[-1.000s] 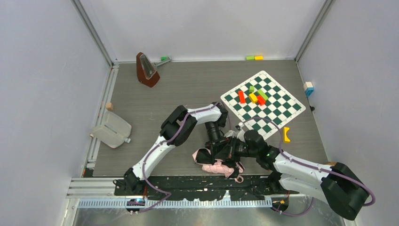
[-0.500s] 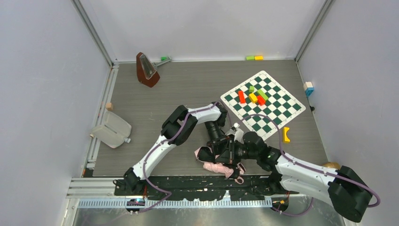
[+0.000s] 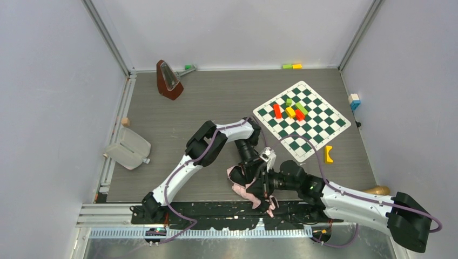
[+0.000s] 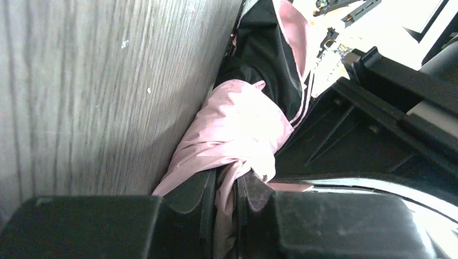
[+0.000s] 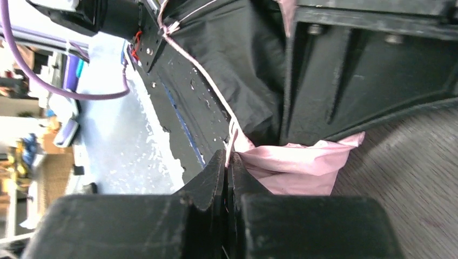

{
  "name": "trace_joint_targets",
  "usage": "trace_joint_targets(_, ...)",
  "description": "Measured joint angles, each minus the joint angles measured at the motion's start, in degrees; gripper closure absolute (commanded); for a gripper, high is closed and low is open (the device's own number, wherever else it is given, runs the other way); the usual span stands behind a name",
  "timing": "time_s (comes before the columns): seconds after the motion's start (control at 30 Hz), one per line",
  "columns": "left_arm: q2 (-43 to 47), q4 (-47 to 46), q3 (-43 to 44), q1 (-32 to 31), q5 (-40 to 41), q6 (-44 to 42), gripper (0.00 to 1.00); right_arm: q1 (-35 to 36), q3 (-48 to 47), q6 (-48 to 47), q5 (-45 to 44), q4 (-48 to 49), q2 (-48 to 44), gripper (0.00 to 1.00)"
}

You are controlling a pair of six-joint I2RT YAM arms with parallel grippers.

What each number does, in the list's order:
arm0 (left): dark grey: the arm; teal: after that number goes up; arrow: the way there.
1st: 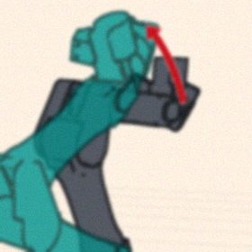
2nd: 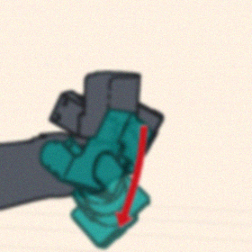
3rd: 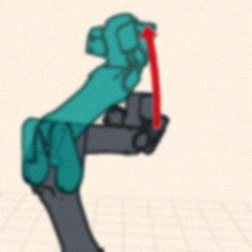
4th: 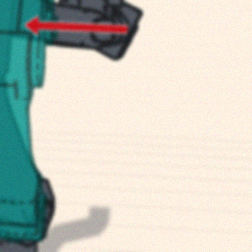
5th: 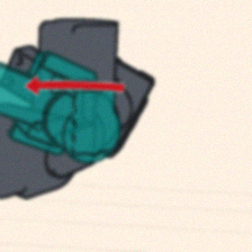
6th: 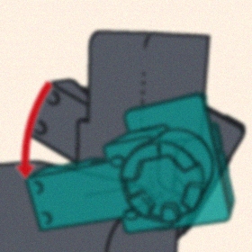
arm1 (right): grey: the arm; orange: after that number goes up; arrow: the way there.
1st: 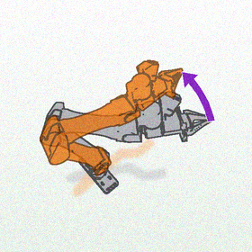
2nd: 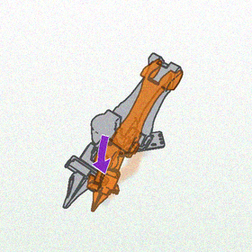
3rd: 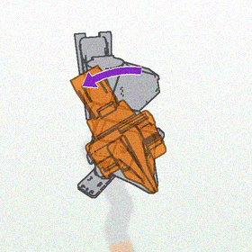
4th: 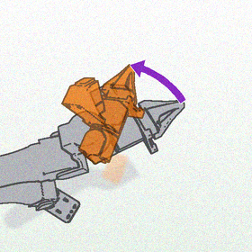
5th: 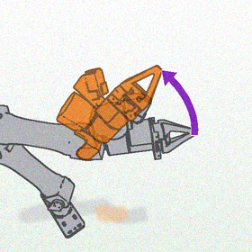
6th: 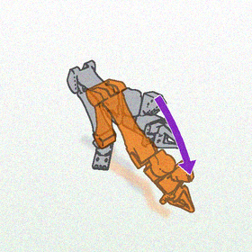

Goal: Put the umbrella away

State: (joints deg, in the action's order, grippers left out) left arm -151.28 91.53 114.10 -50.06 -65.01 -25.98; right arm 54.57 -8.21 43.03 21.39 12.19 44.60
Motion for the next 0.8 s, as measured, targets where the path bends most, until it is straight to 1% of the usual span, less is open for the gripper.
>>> trace_joint_targets(0.1, -0.04, 0.0, 0.48, -0.24, -0.09, 0.09, 1.0, 4.68, 0.44, -3.78, -4.76, 0.09, -1.46, 0.94)
trace_joint_targets(0.2, 0.07, 0.0, 0.57, -0.44, -0.28, 0.22, 1.0, 9.99, 1.88, -6.99, -10.93, -0.07, -4.87, 0.94)
trace_joint_targets(0.3, 0.2, -0.02, 0.92, -0.46, -0.46, 0.42, 1.0, 13.73, 2.4, -9.46, -16.61, -1.16, -7.39, 0.94)
trace_joint_targets(0.4, 0.02, -0.04, 1.42, -0.46, -0.7, 0.68, 1.0, 16.24, 2.4, -11.17, -20.79, -1.75, -7.93, 0.94)
trace_joint_targets(0.57, -0.55, -0.04, 2.69, -0.44, -1.31, 1.31, 1.0, 18.62, 2.34, -12.24, -25.07, -1.57, -6.88, 0.94)
trace_joint_targets(0.8, -1.01, -0.04, 3.74, -0.35, -1.64, 1.7, 1.0, 22.86, 0.39, -14.38, -30.95, 0.66, -0.74, 0.94)
